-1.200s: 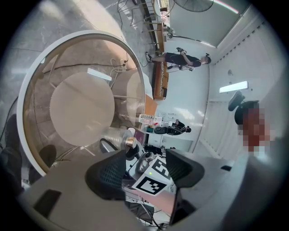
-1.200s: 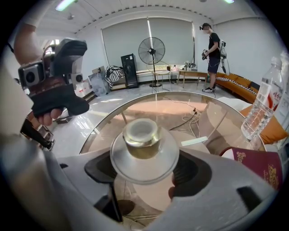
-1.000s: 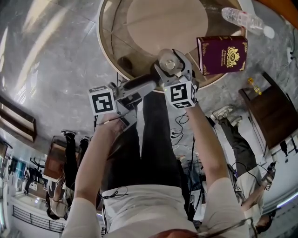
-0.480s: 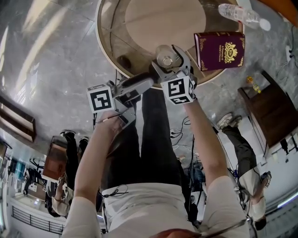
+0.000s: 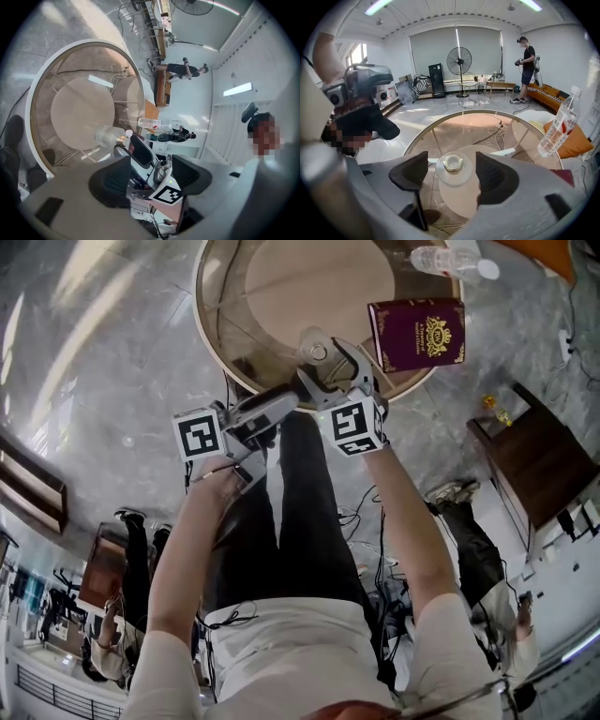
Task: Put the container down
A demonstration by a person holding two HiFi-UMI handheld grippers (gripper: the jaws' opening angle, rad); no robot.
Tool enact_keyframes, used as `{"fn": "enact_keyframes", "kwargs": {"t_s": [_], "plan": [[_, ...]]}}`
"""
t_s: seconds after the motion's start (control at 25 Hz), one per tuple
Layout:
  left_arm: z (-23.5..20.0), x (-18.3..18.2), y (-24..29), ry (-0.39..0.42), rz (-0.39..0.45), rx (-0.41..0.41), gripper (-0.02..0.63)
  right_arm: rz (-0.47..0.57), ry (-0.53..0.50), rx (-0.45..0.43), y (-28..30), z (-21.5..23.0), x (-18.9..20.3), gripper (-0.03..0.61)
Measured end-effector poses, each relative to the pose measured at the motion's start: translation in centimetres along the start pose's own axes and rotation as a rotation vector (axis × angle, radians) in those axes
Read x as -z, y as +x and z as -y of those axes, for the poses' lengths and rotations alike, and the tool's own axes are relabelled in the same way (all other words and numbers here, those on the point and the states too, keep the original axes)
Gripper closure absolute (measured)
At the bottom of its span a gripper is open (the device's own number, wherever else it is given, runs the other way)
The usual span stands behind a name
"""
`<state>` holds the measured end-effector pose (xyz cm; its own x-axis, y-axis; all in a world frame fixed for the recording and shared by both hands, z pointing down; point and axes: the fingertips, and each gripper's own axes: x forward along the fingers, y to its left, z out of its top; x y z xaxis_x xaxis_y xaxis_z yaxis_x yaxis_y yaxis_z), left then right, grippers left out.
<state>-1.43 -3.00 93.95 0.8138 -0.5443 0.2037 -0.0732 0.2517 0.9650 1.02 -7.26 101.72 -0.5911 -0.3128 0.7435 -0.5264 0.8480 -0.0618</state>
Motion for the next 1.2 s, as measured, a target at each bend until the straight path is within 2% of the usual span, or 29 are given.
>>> {"fn": "enact_keyframes", "kwargs": {"t_s": [0.16,0.32,0.52,0.64,0.88,1.04,1.2], "plan": [[3.3,0.8,0.0,0.039,-0.005,0.01,0.341,0.022,0.02,0.005,-3.3,0.0,-2.0,0.293],[7.1,2.1,-0.4,0.129,-0.036,-0.031,0.341,0.035,0.043,0.003,-7.6,-0.3,-4.6,0.348],[14.6,3.7,-0.9,0.173,-0.035,-0.014,0.341,0.072,0.039,-0.011,-14.4,-0.4,-9.7,0.396],[19.8,3.7,-1.7,0.259,-0.014,0.0,0.341,0.094,0.038,-0.006,-18.3,-0.1,-12.9,0.423],[27.6,5.8,-4.4,0.36,0.006,0.005,0.342,0.158,0.099,0.016,-26.3,-0.8,-17.5,0.479],[32.3,6.3,-6.4,0.426,0.015,0.045,0.355,0.18,0.14,0.04,-30.6,-1.5,-20.4,0.499],[38.1,7.3,-8.0,0.557,0.019,0.066,0.395,0.214,0.141,0.076,-35.0,-2.0,-22.9,0.515]]}}
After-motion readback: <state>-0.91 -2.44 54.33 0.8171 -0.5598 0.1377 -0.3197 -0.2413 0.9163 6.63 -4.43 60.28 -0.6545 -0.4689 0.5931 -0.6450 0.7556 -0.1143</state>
